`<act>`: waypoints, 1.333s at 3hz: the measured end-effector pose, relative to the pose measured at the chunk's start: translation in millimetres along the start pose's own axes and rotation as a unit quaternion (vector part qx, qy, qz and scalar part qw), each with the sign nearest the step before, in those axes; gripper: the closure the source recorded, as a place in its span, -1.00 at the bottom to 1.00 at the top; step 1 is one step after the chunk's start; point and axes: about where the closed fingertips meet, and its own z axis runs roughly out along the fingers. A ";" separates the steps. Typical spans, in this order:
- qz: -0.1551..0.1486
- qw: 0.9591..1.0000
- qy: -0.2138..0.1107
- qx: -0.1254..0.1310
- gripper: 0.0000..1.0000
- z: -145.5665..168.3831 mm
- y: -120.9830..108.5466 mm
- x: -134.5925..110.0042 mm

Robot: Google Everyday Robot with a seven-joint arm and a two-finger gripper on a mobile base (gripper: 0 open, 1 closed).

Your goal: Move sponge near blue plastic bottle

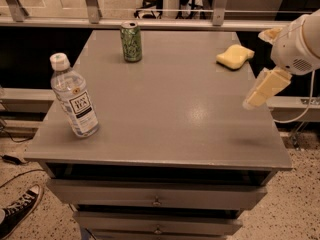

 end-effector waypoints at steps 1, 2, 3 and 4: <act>0.034 0.998 -0.048 0.012 -1.00 40.7 -35.2 -10.1; 0.077 0.992 -0.098 0.020 -1.00 77.1 -69.9 -22.5; 0.113 0.985 -0.126 0.031 -1.00 109.0 -104.9 -28.3; 0.139 0.981 -0.129 0.046 -1.00 128.5 -132.1 -19.9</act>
Offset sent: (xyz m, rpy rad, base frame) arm 0.1658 0.0234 -0.0281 0.3982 -0.0939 -0.1055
